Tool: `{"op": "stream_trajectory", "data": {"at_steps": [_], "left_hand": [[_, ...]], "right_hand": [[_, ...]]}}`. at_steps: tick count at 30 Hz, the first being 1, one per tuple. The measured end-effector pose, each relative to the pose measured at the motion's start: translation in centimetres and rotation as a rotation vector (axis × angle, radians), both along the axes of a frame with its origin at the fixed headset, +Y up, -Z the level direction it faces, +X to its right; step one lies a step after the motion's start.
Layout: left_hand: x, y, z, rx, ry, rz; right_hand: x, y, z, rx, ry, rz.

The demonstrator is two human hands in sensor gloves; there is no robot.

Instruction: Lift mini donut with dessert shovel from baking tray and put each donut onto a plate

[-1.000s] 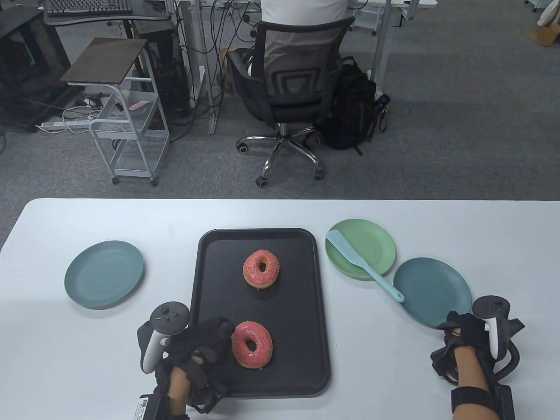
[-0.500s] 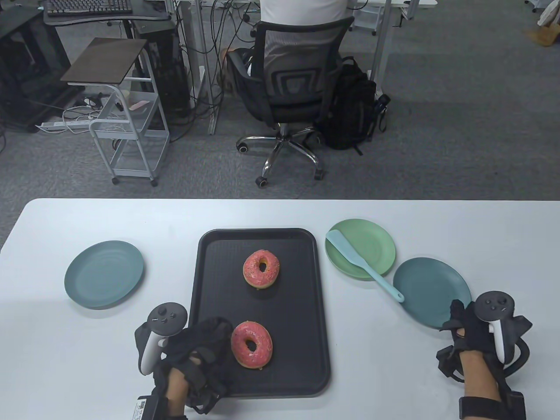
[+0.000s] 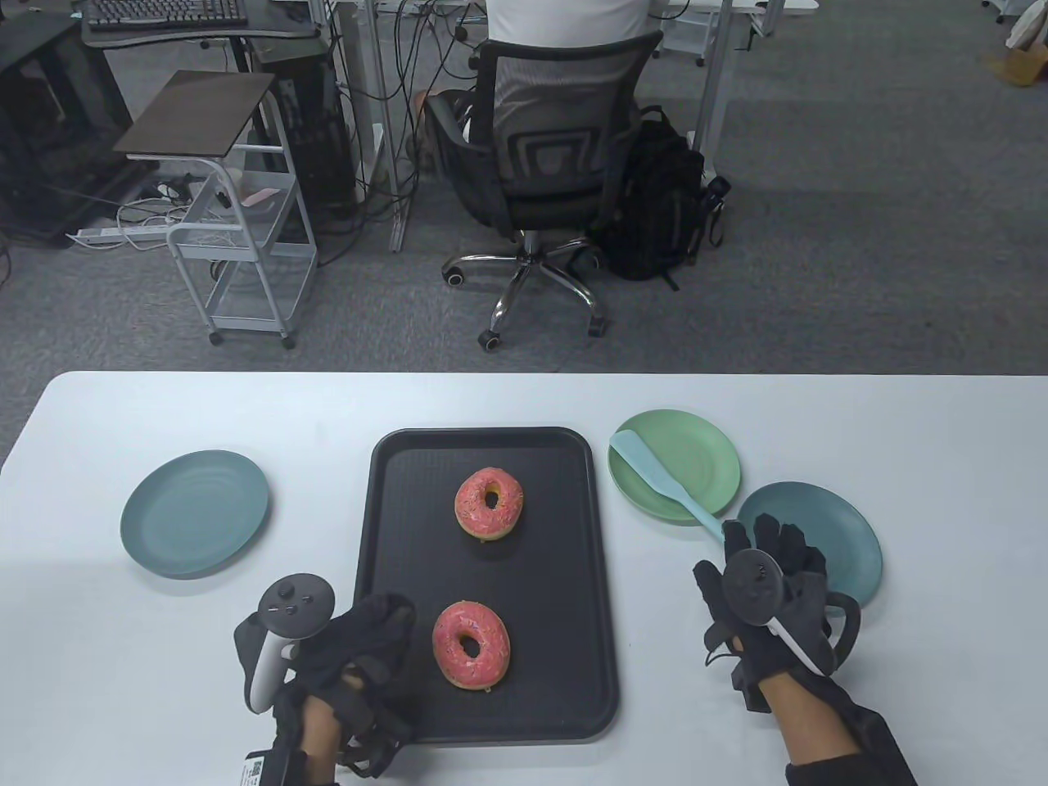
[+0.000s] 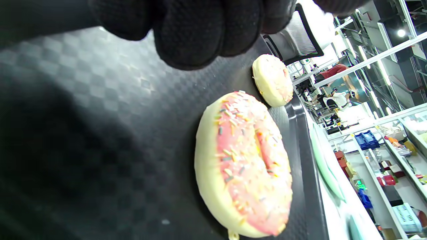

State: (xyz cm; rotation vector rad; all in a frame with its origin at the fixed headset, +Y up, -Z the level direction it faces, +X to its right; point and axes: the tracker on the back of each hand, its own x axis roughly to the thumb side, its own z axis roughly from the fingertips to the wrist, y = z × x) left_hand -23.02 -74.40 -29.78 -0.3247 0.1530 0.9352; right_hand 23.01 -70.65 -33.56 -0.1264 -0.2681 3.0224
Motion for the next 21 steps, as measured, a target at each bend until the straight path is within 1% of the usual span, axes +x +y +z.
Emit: {"op": "stream_trajectory", "data": {"at_steps": [2, 4, 6, 7, 8, 9, 11, 12, 14, 15, 16, 18, 21], "left_hand": [[0.0, 0.4, 0.1, 0.02, 0.007, -0.043], [-0.2, 1.4, 0.4, 0.057, 0.021, -0.128], [-1.1, 3.2, 0.7, 0.128, 0.046, -0.348], [-1.5, 3.7, 0.8, 0.145, 0.066, -0.399], [-2.2, 4.2, 0.7, 0.157, 0.12, -0.422], [-2.8, 4.4, 0.5, 0.151, 0.166, -0.413], [-4.5, 4.6, -0.4, 0.096, 0.263, -0.396], [-5.4, 4.6, -1.0, 0.067, 0.275, -0.404], [-7.5, 4.7, -2.0, 0.005, 0.298, -0.51], [-9.1, 4.6, -2.6, -0.019, 0.339, -0.569], [-10.1, 4.4, -2.9, -0.032, 0.366, -0.586], [-13.0, 3.9, -3.8, -0.087, 0.446, -0.591], [-15.6, 3.3, -4.8, -0.123, 0.519, -0.568]], "right_hand": [[-0.4, -0.2, 0.0, -0.002, 0.011, 0.014], [-0.6, -0.3, 0.0, -0.01, 0.016, 0.031], [-0.6, -0.3, 0.1, -0.016, 0.017, 0.028], [-0.5, -0.2, 0.1, -0.017, 0.019, 0.02], [-0.5, -0.2, 0.1, -0.026, 0.02, 0.011], [-0.5, -0.2, 0.1, -0.031, 0.021, 0.008], [-0.5, -0.3, 0.1, -0.037, 0.024, 0.01], [-0.6, -0.4, 0.1, -0.042, 0.027, 0.01], [-0.6, -0.3, 0.2, -0.054, 0.032, 0.006], [-0.7, -0.2, 0.3, -0.053, 0.034, -0.001], [-0.7, -0.2, 0.3, -0.049, 0.035, -0.002], [-0.8, -0.1, 0.3, -0.047, 0.035, 0.001], [-0.9, -0.2, 0.2, -0.057, 0.038, 0.003]]}}
